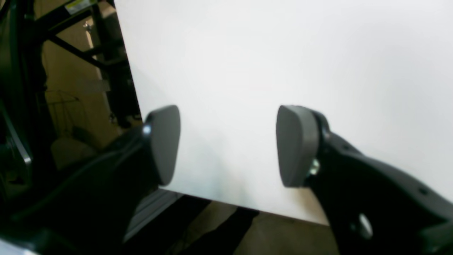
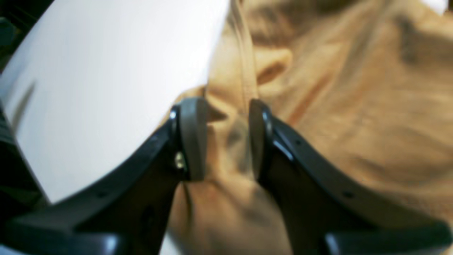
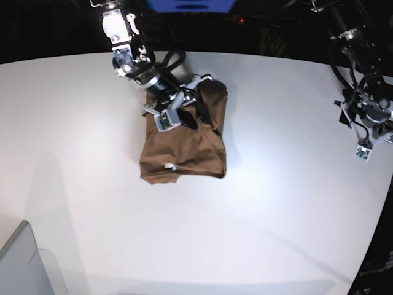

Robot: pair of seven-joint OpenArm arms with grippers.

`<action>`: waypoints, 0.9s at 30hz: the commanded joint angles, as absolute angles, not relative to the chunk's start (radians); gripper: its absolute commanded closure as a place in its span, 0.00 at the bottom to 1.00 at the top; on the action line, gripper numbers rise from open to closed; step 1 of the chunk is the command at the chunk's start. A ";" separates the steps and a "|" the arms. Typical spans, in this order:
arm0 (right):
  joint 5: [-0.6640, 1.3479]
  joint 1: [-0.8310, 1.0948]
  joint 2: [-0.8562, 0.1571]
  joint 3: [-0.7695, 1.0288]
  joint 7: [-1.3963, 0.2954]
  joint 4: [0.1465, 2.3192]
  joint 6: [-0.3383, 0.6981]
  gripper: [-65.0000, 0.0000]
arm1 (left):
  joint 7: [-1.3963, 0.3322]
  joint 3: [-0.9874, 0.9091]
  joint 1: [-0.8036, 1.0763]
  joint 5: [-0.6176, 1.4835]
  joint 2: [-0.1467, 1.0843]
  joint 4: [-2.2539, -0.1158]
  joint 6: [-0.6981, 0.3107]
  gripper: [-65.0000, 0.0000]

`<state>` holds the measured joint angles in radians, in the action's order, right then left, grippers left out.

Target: Layout the t-shirt on the table in an organized manner, then fold the t-shirt properly

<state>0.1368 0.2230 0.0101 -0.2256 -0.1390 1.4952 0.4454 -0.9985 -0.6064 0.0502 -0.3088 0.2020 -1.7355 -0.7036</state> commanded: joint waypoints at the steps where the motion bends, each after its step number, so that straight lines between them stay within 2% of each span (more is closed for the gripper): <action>1: 0.153 0.222 0.007 -0.225 -0.105 1.566 0.452 0.71 | -0.997 -0.608 0.042 -0.312 0.214 -1.753 -0.698 0.36; 6: 0.153 0.292 -0.062 -0.220 -0.107 1.794 0.447 0.71 | -1.003 -0.610 0.059 -0.312 0.163 -1.791 -0.698 0.37; 8: 0.153 0.329 -0.082 -0.183 -0.107 1.848 0.447 0.71 | -0.998 -0.607 0.097 -0.312 0.136 -1.836 -0.698 0.43; 12: 0.153 0.403 -0.076 -0.048 -0.113 1.903 0.447 0.72 | -1.003 -0.605 0.147 -0.311 0.059 -1.920 -0.698 0.69; 15: 0.153 0.484 -0.064 0.077 -0.108 1.914 0.447 0.74 | -1.003 -0.608 0.211 -0.312 0.016 -1.971 -0.698 0.99; 17: 0.159 0.532 -0.062 0.147 -0.108 1.913 0.447 0.82 | -1.003 -0.608 0.257 -0.312 -0.004 -1.994 -0.698 1.00; 18: 0.176 0.549 -0.050 0.174 -0.111 1.911 0.447 0.85 | -1.003 -0.610 0.277 -0.312 -0.013 -2.002 -0.698 0.97; 21: 0.257 0.611 -0.021 0.294 -0.114 1.906 0.450 1.00 | -1.000 -0.610 0.351 -0.312 -0.041 -2.012 -0.698 1.00; 27: 0.282 0.680 -0.008 0.440 -0.117 1.850 0.452 1.00 | -0.993 -0.650 0.440 -0.311 -0.091 -2.009 -0.698 1.00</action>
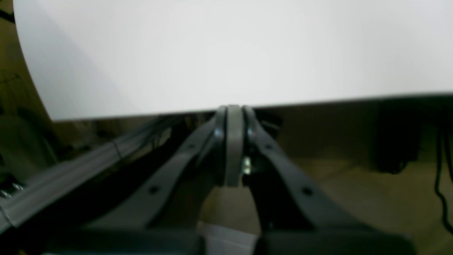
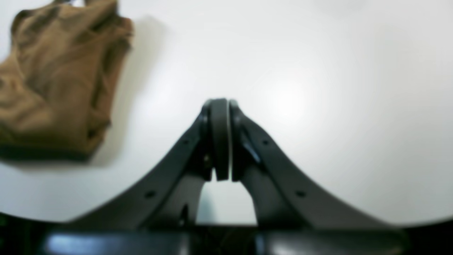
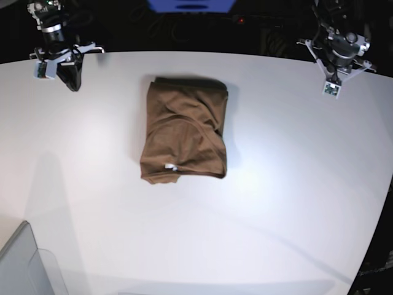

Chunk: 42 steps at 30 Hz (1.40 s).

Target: Layout the t-shirt on the table in an organized manner, then fold the t-shirt properly

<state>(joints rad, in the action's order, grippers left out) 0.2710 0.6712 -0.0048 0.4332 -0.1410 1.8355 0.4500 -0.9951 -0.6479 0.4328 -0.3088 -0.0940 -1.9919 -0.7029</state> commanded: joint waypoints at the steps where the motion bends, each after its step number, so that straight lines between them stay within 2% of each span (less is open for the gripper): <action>1: 0.282 0.682 -0.008 0.458 -0.117 1.833 0.452 1.00 | -0.993 -0.667 0.443 -0.311 -0.105 -2.009 -0.698 1.00; 6: 0.280 0.687 -0.008 0.527 -0.117 1.733 0.452 1.00 | -0.993 -0.731 0.466 -0.311 -0.134 -1.992 -0.698 1.00; 11: 0.280 0.696 0.010 0.610 -0.117 1.624 0.452 1.00 | -0.990 -0.719 0.538 -0.311 -0.130 -1.956 -0.698 1.00; 19: 0.282 0.694 0.012 0.627 -0.108 1.391 0.452 1.00 | -0.862 -0.728 0.618 -0.317 -0.134 -1.768 -0.698 1.00; 28: 0.278 0.575 0.008 0.622 -0.108 1.106 0.452 1.00 | -0.679 -0.826 0.492 -0.320 -0.097 -1.319 -0.698 1.00; 31: 0.277 0.495 -0.024 0.595 -0.107 0.940 0.452 1.00 | -0.593 -0.825 0.380 -0.318 -0.035 -1.036 -0.698 1.00; 34: 0.236 0.407 -0.062 0.533 -0.094 0.757 0.452 1.00 | -0.426 -0.828 0.265 -0.320 0.038 -0.722 -0.698 1.00; 38: 0.133 0.321 -0.068 0.492 0.088 0.541 0.446 1.00 | -0.163 -0.792 0.165 -0.321 0.107 -0.397 -0.698 1.00; 41: 0.008 0.251 -0.071 0.469 0.271 0.352 0.432 1.00 | 0.042 -0.628 0.113 -0.321 0.151 -0.220 -0.698 1.00; 42: -0.035 0.228 -0.071 0.469 0.320 0.292 0.395 1.00 | 0.084 -0.570 0.096 -0.317 0.159 -0.180 -0.657 1.00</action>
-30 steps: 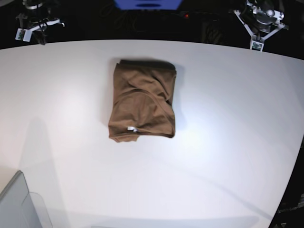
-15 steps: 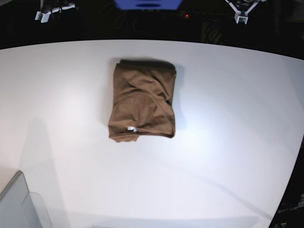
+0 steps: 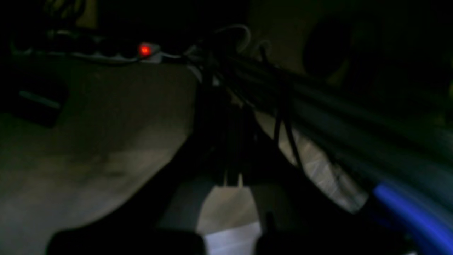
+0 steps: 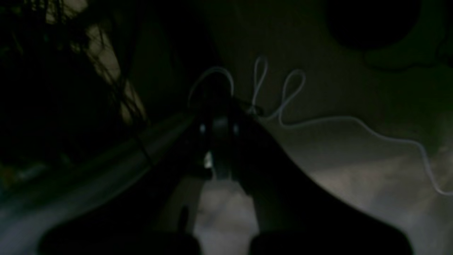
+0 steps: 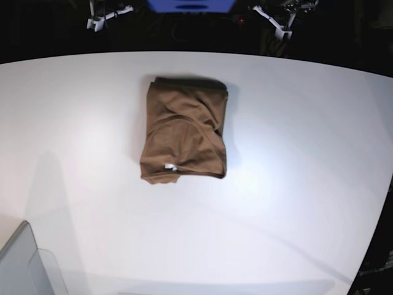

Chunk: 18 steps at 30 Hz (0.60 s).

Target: Layout the t-shirt on the table in an organized manner, then fold the t-shirt properly

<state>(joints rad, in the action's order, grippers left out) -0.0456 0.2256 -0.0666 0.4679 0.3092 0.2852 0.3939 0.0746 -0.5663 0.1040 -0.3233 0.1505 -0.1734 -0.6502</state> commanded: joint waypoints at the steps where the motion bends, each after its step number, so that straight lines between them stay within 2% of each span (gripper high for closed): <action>1: -0.074 0.211 -0.071 0.469 0.357 0.248 0.344 1.00 | 0.104 -0.526 0.082 -0.315 0.163 -0.159 -0.595 1.00; 5: -0.268 0.168 -0.070 0.469 0.453 0.142 0.076 1.00 | 0.117 -0.389 0.050 -0.315 0.153 -0.136 -0.300 1.00; 7: -0.369 0.166 -0.065 0.469 0.461 0.140 -0.058 1.00 | 0.122 -0.338 0.038 -0.314 0.145 -0.137 -0.200 1.00; 9: -0.446 0.154 -0.065 0.470 0.458 0.140 -0.180 1.00 | 0.114 -0.309 -0.004 -0.312 0.122 -0.125 -0.180 1.00; 11: -0.464 0.153 -0.070 0.469 0.456 0.139 -0.255 1.00 | 0.113 -0.311 -0.019 -0.312 0.114 -0.104 -0.174 1.00; 18: -0.466 0.148 -0.087 0.469 0.398 0.139 -0.268 1.00 | 0.114 -0.306 -0.025 -0.320 0.082 -0.068 -0.173 1.00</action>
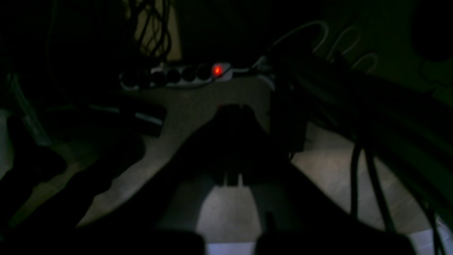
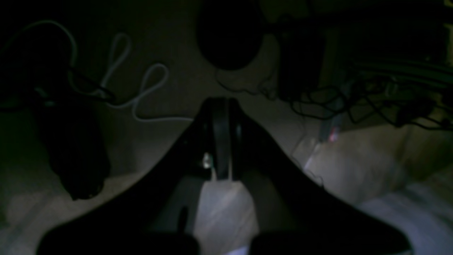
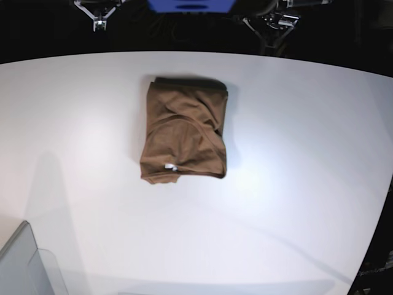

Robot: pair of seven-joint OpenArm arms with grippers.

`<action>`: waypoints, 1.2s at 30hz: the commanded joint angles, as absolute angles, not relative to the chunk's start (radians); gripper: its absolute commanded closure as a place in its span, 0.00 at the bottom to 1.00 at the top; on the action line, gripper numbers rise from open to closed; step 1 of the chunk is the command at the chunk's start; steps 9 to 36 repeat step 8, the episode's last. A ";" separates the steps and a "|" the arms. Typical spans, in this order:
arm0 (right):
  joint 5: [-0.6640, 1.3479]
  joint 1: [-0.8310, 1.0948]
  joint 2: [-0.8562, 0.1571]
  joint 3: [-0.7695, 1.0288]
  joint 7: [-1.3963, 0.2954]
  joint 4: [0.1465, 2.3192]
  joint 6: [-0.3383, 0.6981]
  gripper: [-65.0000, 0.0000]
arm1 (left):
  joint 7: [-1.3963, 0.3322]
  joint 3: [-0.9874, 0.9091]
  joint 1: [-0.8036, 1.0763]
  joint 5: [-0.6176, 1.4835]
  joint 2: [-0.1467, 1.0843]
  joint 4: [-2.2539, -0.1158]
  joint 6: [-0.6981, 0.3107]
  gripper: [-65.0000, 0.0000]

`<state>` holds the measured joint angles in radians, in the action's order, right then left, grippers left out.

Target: Layout the t-shirt on the table in an organized manner, then fold the t-shirt properly

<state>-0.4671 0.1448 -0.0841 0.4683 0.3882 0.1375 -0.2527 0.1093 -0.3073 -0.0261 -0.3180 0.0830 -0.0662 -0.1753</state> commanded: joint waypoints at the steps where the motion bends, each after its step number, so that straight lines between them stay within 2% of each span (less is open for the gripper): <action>1: -0.466 0.148 -0.087 0.469 0.398 0.139 -0.268 1.00 | 0.116 -0.306 -0.018 -0.320 0.082 -0.068 -0.173 1.00; 36: -0.466 0.147 -0.065 0.470 0.401 0.139 -0.266 1.00 | 0.120 -0.306 -0.012 -0.320 0.065 -0.073 -0.174 1.00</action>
